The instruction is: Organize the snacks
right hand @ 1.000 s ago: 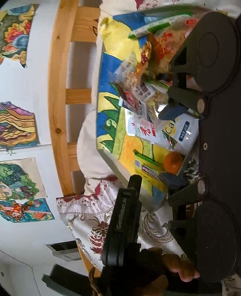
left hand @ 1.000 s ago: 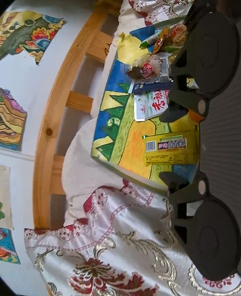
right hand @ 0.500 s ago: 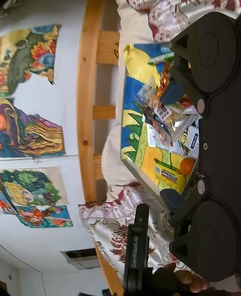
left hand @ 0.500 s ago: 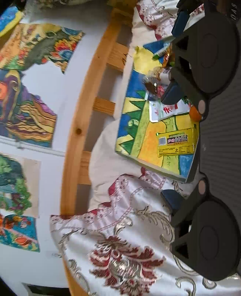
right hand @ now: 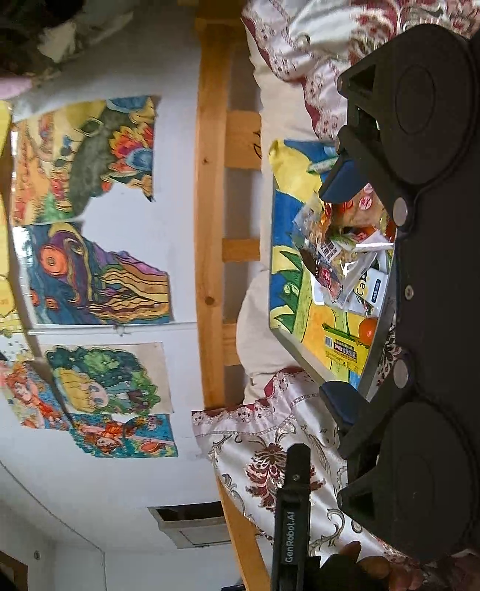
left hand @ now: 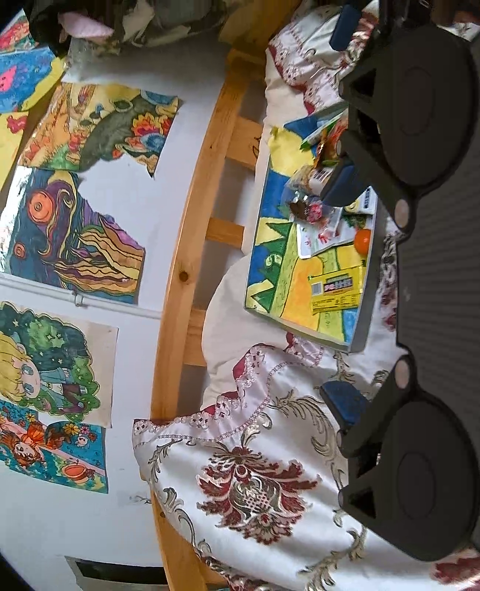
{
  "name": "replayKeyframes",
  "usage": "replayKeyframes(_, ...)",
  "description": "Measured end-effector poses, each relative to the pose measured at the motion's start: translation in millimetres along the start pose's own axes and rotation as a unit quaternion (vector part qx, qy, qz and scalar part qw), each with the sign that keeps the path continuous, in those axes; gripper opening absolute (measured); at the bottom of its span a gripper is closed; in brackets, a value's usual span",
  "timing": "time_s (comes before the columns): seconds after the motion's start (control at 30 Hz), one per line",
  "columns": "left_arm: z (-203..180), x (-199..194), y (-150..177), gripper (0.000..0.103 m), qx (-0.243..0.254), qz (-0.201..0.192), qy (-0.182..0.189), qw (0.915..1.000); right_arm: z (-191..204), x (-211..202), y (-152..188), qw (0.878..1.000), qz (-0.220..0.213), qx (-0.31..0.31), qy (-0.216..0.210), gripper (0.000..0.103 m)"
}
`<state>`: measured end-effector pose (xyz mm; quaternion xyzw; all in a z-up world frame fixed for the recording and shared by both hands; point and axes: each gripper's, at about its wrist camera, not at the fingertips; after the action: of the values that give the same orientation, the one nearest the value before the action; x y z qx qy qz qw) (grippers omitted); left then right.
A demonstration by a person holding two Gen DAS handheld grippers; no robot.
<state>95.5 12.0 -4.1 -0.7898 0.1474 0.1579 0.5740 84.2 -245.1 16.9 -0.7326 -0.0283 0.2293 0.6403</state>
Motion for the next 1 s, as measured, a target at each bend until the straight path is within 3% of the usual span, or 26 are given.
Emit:
replayKeyframes(0.27, 5, -28, 19, 0.102, 0.013, 0.006, 0.01, 0.9999, 8, -42, 8, 1.0, -0.007, 0.012, 0.018, 0.102)
replayKeyframes(0.63, 3, -43, 52, 0.102, 0.082, 0.04, 0.041, 0.995, 19, -71, 23, 0.998, 0.014, 0.033, 0.042, 0.102)
replayKeyframes(1.0, 8, -46, 59, 0.102, 0.075, 0.056, 0.041, 0.9948, 21, -76, 39, 0.996, 0.051, 0.052, 0.053, 0.102)
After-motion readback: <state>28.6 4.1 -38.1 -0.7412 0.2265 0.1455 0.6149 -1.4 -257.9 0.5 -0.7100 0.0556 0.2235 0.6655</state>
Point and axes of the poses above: each gripper's, at about its wrist camera, not at the fingertips, and x roughly the way its jaws point, z to its left, y to its underside, and after that the axes turned 8 degrees about -x, right-handed
